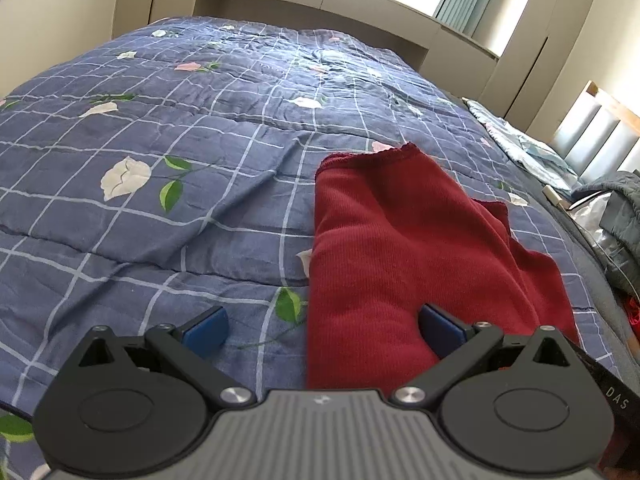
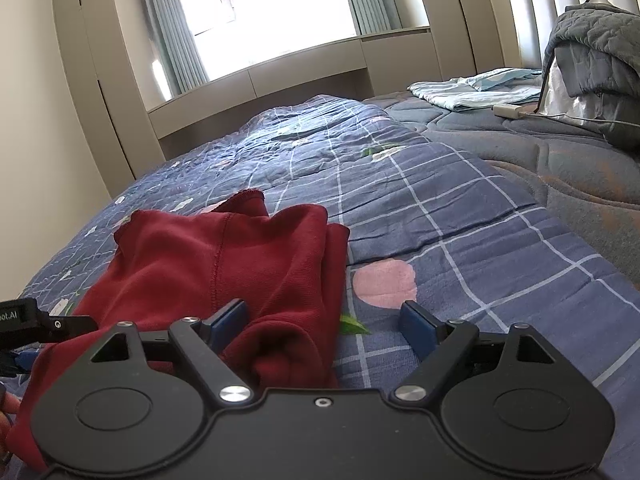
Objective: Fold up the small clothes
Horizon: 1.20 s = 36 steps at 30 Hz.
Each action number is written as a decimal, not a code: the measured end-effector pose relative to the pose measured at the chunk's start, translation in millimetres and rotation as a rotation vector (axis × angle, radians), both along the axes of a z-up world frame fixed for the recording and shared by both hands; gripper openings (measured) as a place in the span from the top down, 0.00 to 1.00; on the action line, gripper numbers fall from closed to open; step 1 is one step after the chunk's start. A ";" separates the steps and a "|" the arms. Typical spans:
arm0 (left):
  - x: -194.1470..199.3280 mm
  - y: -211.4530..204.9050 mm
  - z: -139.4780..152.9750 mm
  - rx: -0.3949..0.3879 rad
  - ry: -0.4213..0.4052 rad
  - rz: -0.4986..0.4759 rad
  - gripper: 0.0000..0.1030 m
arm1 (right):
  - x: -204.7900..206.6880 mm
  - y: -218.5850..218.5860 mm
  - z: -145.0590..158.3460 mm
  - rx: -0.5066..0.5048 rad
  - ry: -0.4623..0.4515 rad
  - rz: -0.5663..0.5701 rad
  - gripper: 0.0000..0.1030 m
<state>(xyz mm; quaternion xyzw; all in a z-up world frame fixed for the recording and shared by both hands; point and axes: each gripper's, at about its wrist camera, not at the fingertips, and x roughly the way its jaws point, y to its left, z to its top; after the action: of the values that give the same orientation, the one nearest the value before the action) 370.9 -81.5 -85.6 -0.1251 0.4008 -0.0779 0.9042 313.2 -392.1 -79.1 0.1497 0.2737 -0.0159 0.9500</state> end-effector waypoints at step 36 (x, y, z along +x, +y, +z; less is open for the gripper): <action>15.3 41.0 0.3 -0.201 0.169 -0.100 0.01 | 9.0 -19.6 4.0 0.258 -0.030 0.092 0.02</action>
<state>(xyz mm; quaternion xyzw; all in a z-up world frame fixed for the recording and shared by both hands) 386.2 -40.4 -85.3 -0.2011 0.4715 -0.1519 0.8451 322.2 -411.7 -75.1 0.2581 0.2657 0.0654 0.9266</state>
